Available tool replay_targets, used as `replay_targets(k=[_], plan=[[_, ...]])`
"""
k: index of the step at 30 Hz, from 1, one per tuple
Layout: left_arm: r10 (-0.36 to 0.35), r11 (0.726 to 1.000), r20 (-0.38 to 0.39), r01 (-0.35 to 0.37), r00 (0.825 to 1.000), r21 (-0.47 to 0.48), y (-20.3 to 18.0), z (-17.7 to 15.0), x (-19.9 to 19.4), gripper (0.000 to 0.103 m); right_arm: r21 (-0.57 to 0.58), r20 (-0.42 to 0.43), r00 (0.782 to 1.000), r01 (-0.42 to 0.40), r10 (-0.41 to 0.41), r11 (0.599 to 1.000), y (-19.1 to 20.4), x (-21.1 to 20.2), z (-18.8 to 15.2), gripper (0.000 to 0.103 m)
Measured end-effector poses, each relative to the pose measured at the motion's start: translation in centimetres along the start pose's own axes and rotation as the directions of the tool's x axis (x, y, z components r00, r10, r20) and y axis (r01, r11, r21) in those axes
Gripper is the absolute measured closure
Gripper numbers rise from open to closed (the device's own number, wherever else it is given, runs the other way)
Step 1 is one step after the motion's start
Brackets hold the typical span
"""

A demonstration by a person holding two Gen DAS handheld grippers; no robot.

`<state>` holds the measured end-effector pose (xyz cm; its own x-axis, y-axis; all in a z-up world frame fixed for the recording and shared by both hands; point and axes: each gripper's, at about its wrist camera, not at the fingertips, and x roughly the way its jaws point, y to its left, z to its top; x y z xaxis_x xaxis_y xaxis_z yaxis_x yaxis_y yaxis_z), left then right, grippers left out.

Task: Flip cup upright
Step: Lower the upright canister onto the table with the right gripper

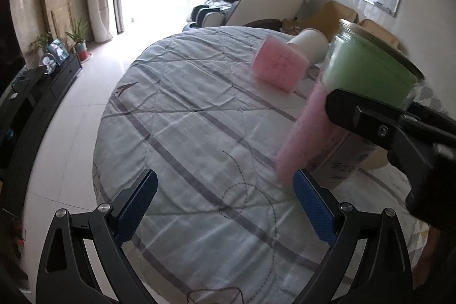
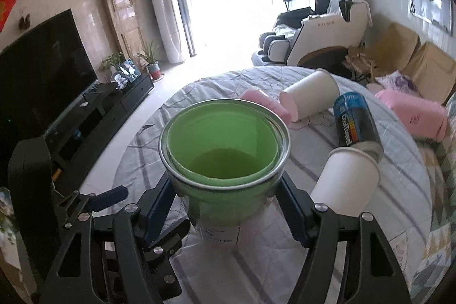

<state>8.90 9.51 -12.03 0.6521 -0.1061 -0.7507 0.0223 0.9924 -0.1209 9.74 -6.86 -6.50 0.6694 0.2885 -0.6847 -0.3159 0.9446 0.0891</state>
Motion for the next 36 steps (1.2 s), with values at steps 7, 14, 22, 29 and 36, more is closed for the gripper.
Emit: replay_targets(k=[7,14,22,29,36], plan=[[0.011,1.0,0.009,-0.011,1.0,-0.011,0.3,-0.1,0.3,0.005,-0.043,0.011,0.999,0.03,-0.03,0.999,0.4,0.3,0.3,0.032],[0.011,1.0,0.011,-0.011,1.0,-0.022,0.7,-0.3,0.2,0.005,-0.098,0.058,0.996,0.066,-0.06,0.993,1.6,0.0,-0.4,0.031],[0.008,1.0,0.02,-0.007,1.0,-0.019,0.7,-0.4,-0.6,0.005,-0.114,0.075,0.995,0.078,-0.07,0.99,2.2,-0.3,-0.7,0.031],[0.012,1.0,0.017,-0.011,1.0,-0.02,0.8,-0.5,-0.9,0.005,-0.114,0.071,0.995,0.076,-0.068,0.991,2.4,-0.5,-0.7,0.031],[0.013,1.0,0.029,-0.013,0.999,-0.017,0.8,-0.5,-1.5,0.005,-0.108,0.067,0.996,0.072,-0.065,0.991,2.6,-0.8,-0.5,0.024]])
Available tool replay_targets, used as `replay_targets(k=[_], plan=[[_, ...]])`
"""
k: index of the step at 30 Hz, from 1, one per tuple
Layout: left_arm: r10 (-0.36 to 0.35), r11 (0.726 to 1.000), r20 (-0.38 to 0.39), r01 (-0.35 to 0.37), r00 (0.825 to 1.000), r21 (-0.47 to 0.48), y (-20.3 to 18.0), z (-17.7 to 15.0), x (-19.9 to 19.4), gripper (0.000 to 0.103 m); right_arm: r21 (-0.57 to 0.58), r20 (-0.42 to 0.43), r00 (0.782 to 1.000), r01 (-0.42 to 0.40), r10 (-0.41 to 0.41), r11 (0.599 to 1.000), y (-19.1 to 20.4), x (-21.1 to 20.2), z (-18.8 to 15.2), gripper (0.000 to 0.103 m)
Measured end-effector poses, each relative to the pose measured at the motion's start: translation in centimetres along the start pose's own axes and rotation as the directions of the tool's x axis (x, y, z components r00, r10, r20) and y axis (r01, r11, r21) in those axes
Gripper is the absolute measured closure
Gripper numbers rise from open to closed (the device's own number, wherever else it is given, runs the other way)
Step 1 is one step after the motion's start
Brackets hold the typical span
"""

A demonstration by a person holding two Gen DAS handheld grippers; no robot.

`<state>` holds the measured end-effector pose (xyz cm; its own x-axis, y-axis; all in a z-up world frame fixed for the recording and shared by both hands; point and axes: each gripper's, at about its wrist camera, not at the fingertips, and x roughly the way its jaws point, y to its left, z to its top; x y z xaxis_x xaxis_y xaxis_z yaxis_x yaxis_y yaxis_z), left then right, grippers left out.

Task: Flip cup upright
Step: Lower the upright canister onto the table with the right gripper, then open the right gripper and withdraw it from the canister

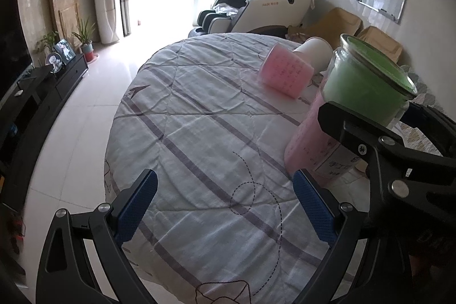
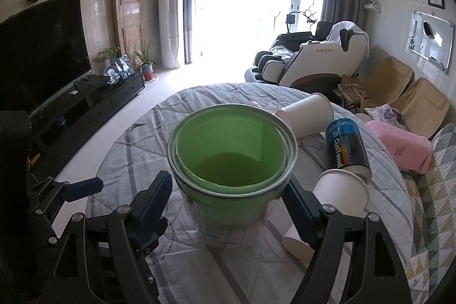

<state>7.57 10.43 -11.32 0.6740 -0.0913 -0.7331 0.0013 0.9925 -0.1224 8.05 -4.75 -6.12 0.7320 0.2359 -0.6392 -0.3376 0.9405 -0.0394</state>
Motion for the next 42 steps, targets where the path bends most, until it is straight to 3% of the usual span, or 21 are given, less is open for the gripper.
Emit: replay_targets(k=[24,37,42], plan=[[-0.016,1.0,0.069,0.014,0.998,0.026,-1.5,-0.1,-4.2,0.005,0.046,0.056,0.998,-0.002,0.0,0.999,-1.9,-4.1,0.6,0.024],[-0.032,0.993,0.227,0.005,0.973,0.118,-6.9,0.6,-10.5,0.0,0.157,0.047,0.995,0.08,-0.088,0.984,-8.2,-10.4,-0.1,0.02],[-0.042,0.989,0.268,0.002,0.963,0.149,-9.3,0.5,-11.7,0.0,0.184,0.081,0.991,0.093,-0.11,0.979,-10.0,-11.6,-0.8,0.02]])
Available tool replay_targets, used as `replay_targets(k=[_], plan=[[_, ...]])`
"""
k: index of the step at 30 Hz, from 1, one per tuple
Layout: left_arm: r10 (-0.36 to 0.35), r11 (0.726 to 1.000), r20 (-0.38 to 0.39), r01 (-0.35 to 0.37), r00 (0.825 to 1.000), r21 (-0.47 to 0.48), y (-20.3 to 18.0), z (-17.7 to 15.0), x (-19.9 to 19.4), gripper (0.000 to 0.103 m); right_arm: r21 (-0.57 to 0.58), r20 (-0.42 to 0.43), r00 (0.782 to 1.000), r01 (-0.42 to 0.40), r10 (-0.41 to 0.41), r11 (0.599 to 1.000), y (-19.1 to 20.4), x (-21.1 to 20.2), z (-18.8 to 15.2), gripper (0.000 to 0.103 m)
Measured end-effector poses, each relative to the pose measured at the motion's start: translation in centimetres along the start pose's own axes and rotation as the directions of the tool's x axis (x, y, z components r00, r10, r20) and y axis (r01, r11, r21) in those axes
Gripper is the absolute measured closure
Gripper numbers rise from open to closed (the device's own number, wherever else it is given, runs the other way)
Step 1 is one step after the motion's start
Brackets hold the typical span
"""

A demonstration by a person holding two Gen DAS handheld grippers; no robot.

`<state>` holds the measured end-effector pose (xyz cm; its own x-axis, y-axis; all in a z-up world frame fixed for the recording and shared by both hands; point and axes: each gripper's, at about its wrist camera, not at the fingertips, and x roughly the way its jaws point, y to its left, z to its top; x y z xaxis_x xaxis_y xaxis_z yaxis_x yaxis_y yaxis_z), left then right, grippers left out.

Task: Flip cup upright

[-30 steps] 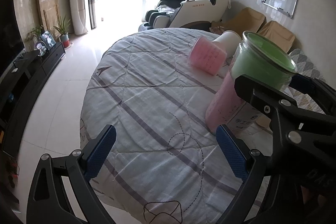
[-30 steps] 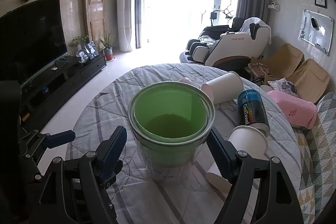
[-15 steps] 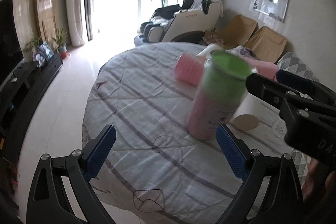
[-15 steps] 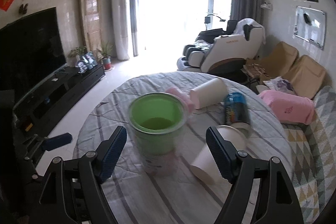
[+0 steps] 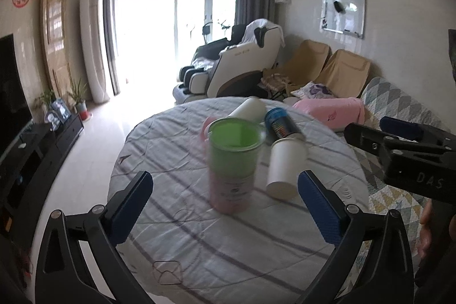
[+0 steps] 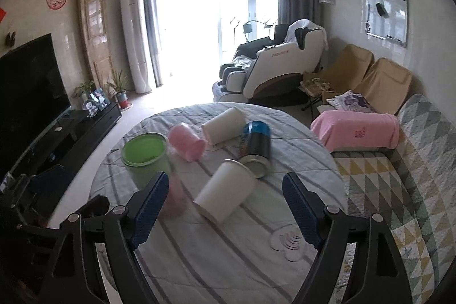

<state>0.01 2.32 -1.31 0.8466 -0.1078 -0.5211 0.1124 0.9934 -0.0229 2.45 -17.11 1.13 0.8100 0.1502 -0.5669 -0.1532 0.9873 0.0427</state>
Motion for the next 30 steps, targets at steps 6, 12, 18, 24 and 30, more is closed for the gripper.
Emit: replay_targets(k=[6,12,18,24,30], plan=[[0.012,0.999,0.024,-0.013,1.0,0.041,-2.8,0.2,-0.9,0.0,0.023,0.077,0.997,0.023,-0.024,0.999,-1.8,-1.8,-0.5,0.02],[0.075,0.996,0.078,-0.079,0.994,0.045,-4.0,0.2,-2.1,0.0,0.037,0.163,0.986,0.028,-0.034,0.999,-3.1,-3.6,-0.7,0.019],[0.086,0.996,0.113,-0.087,0.99,0.004,-4.2,0.6,-3.2,0.0,0.021,0.191,0.979,0.066,-0.069,0.998,-3.3,-4.3,-1.0,0.019],[0.065,0.998,0.105,-0.064,0.992,-0.016,-4.3,0.7,-3.4,0.0,0.016,0.178,0.98,0.085,-0.086,0.996,-3.5,-4.1,-1.1,0.019],[0.073,0.997,0.101,-0.072,0.992,-0.006,-4.5,0.7,-3.3,0.0,0.015,0.175,0.981,0.081,-0.082,0.997,-3.4,-4.1,-1.2,0.019]])
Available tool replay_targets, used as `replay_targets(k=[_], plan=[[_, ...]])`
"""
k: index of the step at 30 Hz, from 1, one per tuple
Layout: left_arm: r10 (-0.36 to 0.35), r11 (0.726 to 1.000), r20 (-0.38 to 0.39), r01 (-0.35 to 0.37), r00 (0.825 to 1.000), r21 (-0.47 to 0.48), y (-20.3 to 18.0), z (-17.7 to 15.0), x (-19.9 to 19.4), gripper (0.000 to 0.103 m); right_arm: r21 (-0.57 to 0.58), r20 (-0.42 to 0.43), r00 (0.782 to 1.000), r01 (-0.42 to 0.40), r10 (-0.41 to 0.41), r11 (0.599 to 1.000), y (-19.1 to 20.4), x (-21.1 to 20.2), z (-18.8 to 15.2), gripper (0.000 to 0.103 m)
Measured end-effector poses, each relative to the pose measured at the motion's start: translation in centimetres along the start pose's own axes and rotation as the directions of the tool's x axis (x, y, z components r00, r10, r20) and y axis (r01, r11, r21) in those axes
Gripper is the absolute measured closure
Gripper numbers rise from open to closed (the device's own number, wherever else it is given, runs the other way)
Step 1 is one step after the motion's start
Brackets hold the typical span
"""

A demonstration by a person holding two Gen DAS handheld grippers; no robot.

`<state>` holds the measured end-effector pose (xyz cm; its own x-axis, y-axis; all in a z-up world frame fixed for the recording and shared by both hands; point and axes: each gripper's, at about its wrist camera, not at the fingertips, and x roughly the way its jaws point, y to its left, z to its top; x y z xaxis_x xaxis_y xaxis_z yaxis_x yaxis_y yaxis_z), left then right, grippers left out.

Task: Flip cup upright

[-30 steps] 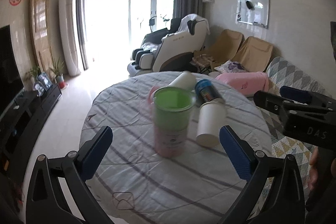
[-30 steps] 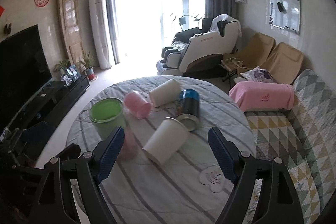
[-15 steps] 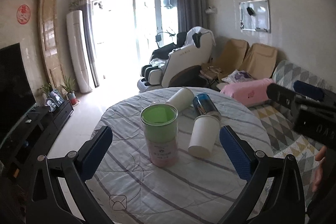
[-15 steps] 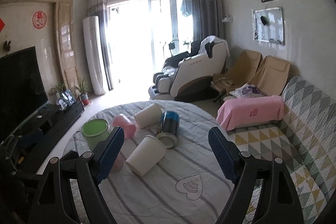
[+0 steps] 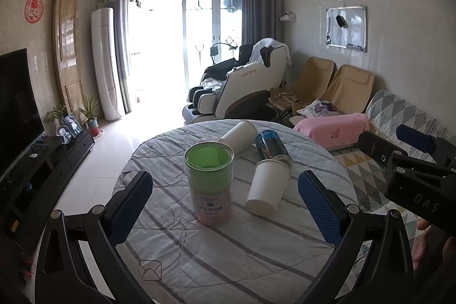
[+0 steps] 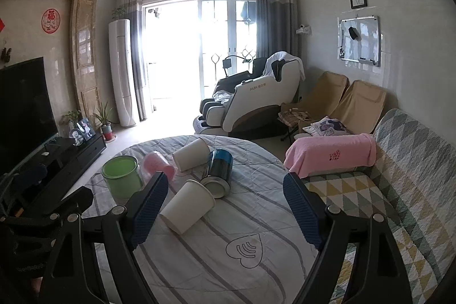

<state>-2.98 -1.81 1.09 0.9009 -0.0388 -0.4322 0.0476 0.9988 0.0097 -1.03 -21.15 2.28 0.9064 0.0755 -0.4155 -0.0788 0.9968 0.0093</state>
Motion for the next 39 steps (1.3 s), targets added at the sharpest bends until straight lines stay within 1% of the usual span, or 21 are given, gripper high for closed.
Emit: replay_targets(k=[8,17,19,24,39], plan=[[0.013,1.0,0.007,-0.013,1.0,0.018,-0.3,-0.1,0.4,0.0,-0.003,-0.014,1.0,-0.007,0.007,1.0,0.1,0.3,-0.5,0.019],[0.025,1.0,0.017,-0.025,1.0,0.013,0.0,-0.1,0.7,0.0,-0.01,-0.026,0.999,-0.019,0.018,1.0,0.5,0.8,-0.4,0.019],[0.021,1.0,0.024,-0.021,1.0,0.012,0.1,-0.1,0.7,0.0,-0.009,-0.03,0.999,-0.022,0.021,1.0,0.6,1.0,-0.4,0.019],[0.035,0.999,0.039,-0.036,0.999,0.014,0.3,0.0,0.8,0.0,-0.018,-0.035,0.999,-0.029,0.029,0.999,0.8,1.3,-0.4,0.019],[0.04,0.999,0.034,-0.041,0.999,0.023,0.3,-0.2,1.4,0.0,-0.022,-0.062,0.997,-0.035,0.033,0.999,1.2,2.4,-0.5,0.019]])
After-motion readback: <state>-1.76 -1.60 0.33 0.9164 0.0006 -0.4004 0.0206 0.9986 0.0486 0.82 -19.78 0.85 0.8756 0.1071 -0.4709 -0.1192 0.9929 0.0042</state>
